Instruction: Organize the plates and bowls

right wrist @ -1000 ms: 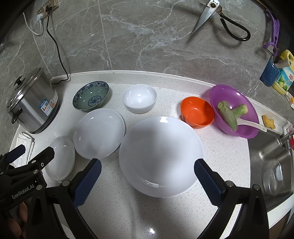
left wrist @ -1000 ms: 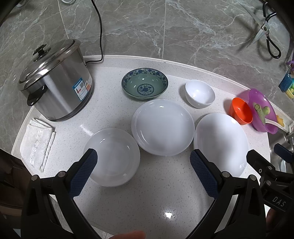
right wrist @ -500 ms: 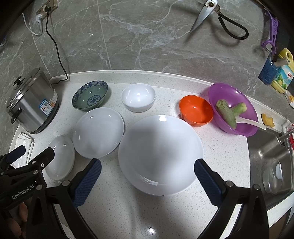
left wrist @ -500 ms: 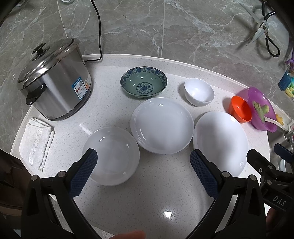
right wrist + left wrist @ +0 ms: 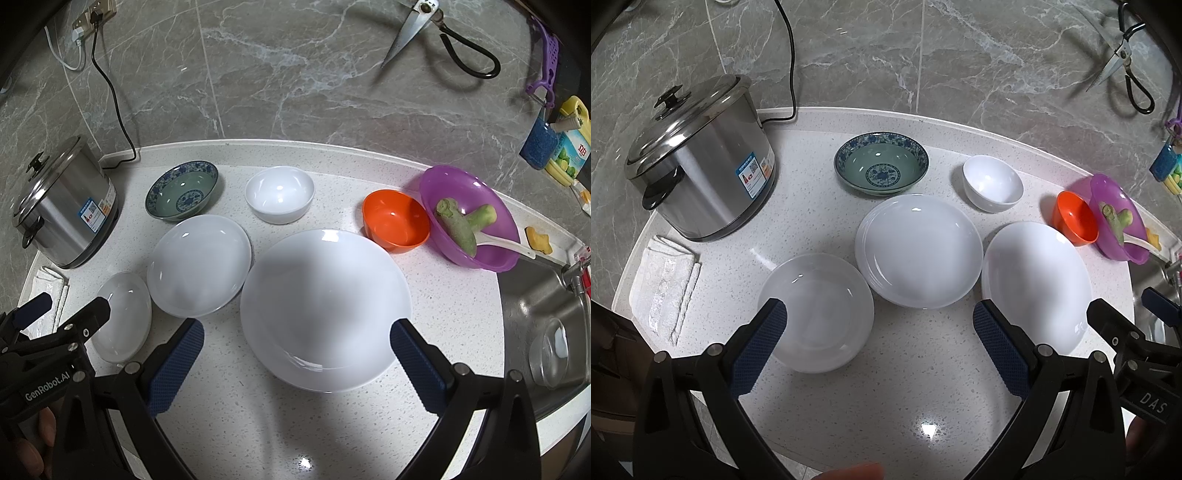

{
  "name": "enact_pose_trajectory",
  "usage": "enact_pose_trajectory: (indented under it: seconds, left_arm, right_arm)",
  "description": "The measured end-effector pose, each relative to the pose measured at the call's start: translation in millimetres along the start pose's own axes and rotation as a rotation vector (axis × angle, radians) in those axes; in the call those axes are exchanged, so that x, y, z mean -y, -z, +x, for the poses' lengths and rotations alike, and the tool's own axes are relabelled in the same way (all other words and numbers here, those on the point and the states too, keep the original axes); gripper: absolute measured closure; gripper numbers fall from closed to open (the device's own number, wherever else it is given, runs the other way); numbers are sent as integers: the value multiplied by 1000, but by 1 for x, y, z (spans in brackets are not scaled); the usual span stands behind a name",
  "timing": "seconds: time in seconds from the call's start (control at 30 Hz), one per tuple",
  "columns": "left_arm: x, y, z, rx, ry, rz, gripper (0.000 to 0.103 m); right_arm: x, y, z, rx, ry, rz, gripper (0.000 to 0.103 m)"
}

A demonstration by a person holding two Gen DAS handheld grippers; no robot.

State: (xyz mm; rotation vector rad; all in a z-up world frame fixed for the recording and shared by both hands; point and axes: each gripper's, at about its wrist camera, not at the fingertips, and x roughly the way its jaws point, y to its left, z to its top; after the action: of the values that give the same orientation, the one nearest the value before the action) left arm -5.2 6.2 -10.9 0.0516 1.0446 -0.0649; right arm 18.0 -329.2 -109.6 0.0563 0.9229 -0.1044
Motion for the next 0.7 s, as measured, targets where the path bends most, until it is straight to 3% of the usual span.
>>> enact_pose_trajectory:
  seconds: [0.7]
  left_arm:
    - [2, 0, 22, -41, 21, 36, 1]
  right_arm:
    - [-1, 1, 3, -13, 22, 27, 0]
